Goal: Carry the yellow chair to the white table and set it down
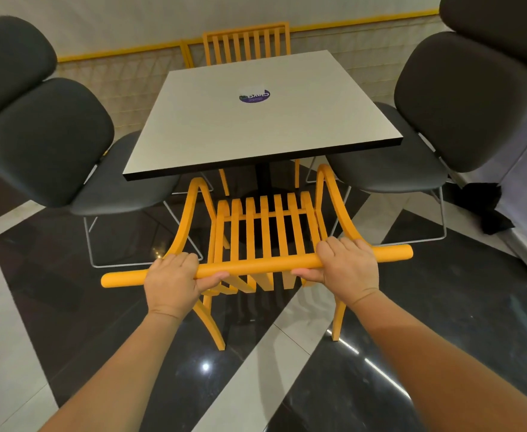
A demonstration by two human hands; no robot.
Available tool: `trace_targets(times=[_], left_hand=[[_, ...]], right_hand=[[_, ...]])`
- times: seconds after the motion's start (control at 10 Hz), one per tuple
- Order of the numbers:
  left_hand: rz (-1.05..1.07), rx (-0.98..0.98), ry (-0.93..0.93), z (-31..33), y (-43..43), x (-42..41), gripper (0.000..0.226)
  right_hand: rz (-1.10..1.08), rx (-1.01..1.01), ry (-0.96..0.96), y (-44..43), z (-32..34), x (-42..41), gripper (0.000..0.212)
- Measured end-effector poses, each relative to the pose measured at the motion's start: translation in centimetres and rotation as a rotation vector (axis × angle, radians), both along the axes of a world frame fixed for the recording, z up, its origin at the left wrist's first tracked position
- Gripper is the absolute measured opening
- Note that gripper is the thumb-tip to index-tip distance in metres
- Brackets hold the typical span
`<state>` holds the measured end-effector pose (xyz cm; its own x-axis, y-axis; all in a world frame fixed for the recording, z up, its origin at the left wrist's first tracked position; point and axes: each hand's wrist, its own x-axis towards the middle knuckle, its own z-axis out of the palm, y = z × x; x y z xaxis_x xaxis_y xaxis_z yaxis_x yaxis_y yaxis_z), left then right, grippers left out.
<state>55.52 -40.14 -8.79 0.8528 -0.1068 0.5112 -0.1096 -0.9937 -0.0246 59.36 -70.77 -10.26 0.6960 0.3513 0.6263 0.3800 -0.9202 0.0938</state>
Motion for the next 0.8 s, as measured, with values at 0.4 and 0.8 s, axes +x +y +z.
trace_targets(times=[0.4, 0.8], left_hand=[[0.031, -0.005, 0.068, -0.3, -1.2, 0.8, 0.081], [0.11, 0.04, 0.227, 1.7, -2.2, -1.0, 0.091]], right_hand=[[-0.032, 0.005, 0.083, -0.8, 0.2, 1.0, 0.071], [-0.128, 0.004, 0.287, 0.0, 3.3, -1.0, 0.092]])
